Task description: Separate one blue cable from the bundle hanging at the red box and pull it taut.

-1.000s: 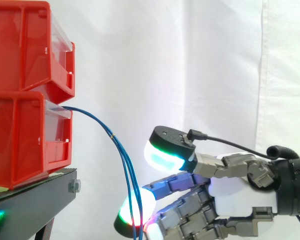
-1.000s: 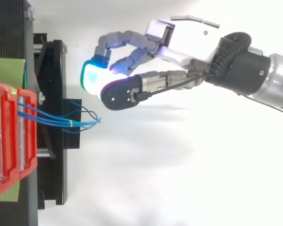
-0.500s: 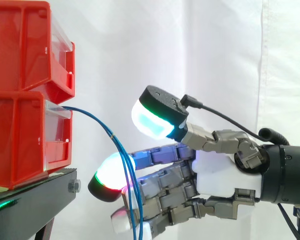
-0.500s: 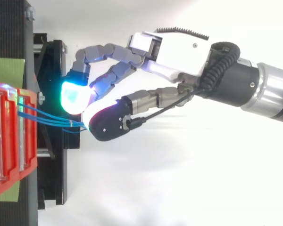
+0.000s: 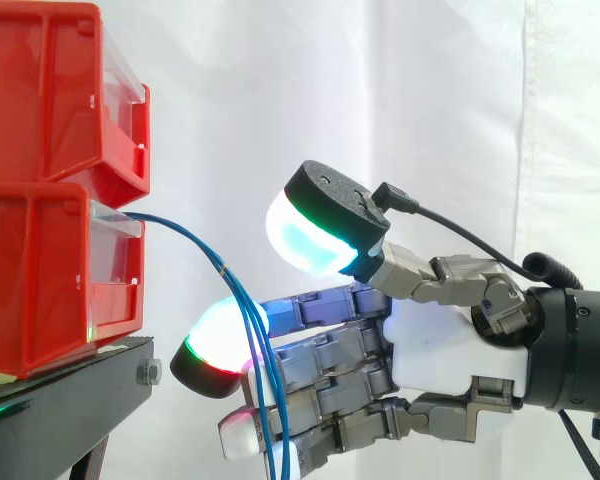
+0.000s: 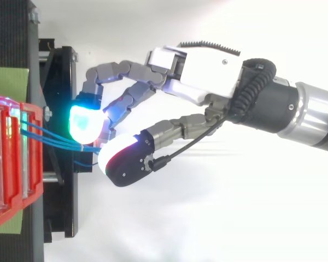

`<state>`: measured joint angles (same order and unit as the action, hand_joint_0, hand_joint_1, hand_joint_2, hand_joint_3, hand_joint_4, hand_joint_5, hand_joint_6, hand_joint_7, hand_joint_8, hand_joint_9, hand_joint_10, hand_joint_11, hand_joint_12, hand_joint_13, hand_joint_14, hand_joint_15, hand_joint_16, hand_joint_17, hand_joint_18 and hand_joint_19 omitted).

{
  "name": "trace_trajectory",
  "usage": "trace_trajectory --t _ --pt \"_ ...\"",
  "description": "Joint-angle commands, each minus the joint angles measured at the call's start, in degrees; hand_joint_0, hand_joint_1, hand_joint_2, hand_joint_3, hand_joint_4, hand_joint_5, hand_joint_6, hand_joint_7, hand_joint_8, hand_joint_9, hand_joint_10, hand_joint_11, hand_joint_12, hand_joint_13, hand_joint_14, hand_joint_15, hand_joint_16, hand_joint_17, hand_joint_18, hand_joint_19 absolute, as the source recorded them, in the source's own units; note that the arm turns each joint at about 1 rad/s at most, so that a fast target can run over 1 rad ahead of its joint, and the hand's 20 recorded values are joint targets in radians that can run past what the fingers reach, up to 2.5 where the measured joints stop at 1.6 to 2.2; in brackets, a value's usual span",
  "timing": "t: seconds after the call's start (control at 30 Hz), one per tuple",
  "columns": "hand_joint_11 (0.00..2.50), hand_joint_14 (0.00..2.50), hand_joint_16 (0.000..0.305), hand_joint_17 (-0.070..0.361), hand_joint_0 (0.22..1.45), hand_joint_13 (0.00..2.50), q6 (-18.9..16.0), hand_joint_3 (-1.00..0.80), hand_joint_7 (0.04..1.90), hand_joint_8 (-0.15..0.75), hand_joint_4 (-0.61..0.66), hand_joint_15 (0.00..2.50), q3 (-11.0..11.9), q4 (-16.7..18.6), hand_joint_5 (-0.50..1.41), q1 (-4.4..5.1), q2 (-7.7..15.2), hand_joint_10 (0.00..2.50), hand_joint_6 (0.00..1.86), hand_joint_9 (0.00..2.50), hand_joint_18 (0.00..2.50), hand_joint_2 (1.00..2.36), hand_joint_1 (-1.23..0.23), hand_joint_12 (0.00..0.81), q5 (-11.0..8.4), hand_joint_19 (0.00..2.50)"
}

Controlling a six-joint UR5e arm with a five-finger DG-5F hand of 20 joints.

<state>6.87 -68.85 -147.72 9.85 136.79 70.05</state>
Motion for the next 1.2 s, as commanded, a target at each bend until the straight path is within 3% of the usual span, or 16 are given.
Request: trace_trajectory --t 0.0,0.3,0.6,0.83,1.03,1.17 --pt "0.72 0.02 0.047 0.105 0.55 0.84 -1.07 -0.5 1.21 0.282 0.17 0.49 -0.23 0.15 -0.12 0.35 0.05 0.02 0.5 0.99 0.67 1.0 -0.7 0.318 -0.53 0.62" --pt "0.73 0.02 0.046 0.103 0.58 0.84 -3.88 -0.5 1.22 0.277 0.15 0.5 -0.14 1.03 -0.12 1.14 0.14 0.02 0.5 1.0 0.67 1.0 -0.7 0.313 -1.76 0.62" --pt "0.73 0.02 0.045 0.102 0.61 0.84 -4.59 -0.47 1.24 0.275 0.12 0.5 -0.23 1.82 -0.11 2.1 0.14 0.02 0.5 1.0 0.67 1.0 -0.71 0.312 -3.78 0.62" --pt "0.73 0.02 0.045 0.102 0.61 0.84 -4.85 -0.47 1.27 0.272 0.11 0.5 -0.23 1.91 -0.11 2.46 0.14 0.02 0.5 0.99 0.66 1.0 -0.72 0.309 -3.78 0.62" --pt "0.73 0.02 0.046 0.103 0.58 0.84 -7.05 -0.5 1.27 0.273 0.12 0.5 0.03 2.88 -0.11 2.9 2.16 0.02 0.5 0.99 0.67 1.0 -0.7 0.313 -3.87 0.62" --pt "0.73 0.02 0.046 0.103 0.58 0.84 -7.4 -0.5 1.26 0.274 0.13 0.5 0.03 2.96 -0.11 3.07 2.16 0.02 0.5 0.99 0.67 1.0 -0.69 0.314 -4.05 0.61"
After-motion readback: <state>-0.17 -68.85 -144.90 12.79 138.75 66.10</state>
